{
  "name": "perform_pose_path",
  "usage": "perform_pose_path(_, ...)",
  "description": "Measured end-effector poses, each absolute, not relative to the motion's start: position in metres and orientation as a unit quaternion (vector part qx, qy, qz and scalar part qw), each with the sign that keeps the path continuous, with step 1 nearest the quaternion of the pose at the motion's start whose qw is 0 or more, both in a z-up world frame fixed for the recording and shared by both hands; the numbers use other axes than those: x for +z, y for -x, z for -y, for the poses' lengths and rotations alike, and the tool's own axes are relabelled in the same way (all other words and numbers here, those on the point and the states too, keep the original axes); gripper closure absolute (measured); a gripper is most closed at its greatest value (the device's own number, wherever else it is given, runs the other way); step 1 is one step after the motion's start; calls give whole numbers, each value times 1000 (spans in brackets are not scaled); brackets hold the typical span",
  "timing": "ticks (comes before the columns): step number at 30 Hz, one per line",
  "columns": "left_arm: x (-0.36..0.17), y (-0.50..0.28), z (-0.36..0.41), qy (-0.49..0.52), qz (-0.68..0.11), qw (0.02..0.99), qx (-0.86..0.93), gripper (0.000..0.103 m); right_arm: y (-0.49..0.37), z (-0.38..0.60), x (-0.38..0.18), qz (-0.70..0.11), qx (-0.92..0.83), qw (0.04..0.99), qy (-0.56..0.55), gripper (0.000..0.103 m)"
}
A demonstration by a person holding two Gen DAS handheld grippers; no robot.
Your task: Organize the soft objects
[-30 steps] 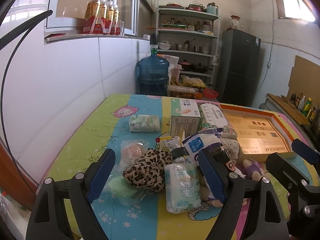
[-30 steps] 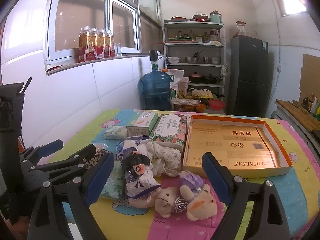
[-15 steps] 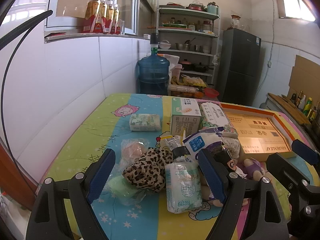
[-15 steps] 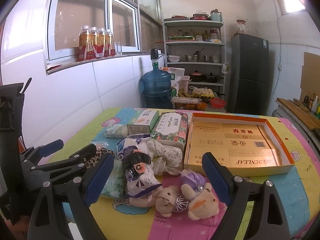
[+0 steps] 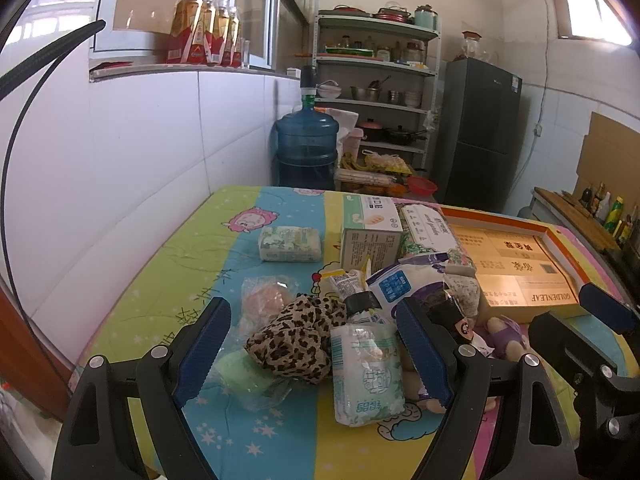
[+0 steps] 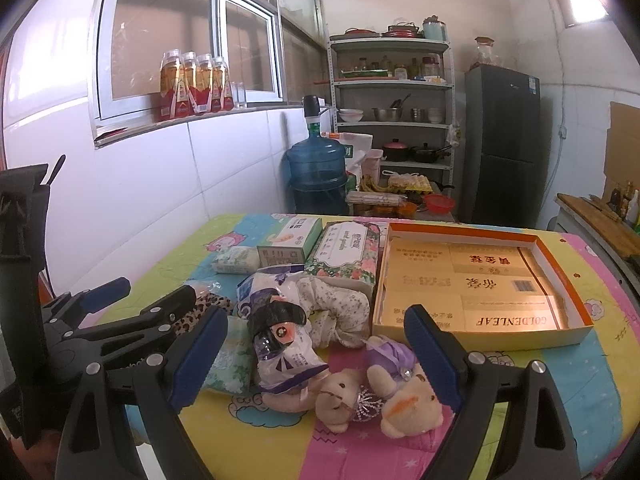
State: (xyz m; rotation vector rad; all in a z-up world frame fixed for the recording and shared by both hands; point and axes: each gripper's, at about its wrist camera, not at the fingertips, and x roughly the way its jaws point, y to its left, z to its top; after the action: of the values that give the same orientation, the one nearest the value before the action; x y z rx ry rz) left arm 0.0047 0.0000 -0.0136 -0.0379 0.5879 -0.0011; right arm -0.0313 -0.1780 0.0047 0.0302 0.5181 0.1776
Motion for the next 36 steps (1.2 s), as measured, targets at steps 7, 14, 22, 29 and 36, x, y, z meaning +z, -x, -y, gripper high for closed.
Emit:
perform_pose_path(7,-16,-5,-2,21,-291,956,0,17,30,178,2,-261,94,961,-19,13)
perform_pose_path(14,-19,-6,-6,28,-292,956,-3,17,29,178,-2,-269,100,958,-20,13)
perform_pose_path(22,-31,-11,-22,42,-299,953,-16,17,16,177,-21,-300,111,947,-15,13)
perform_pose_path(29,-47,-20,-38,59,-316,947,-22,17,-4,167,-34,-322,120,939,13,13)
perform_pose_path(36,-62,-38,-45,65,-337,939,-22,17,-23,149,-44,-335,131,932,41,17)
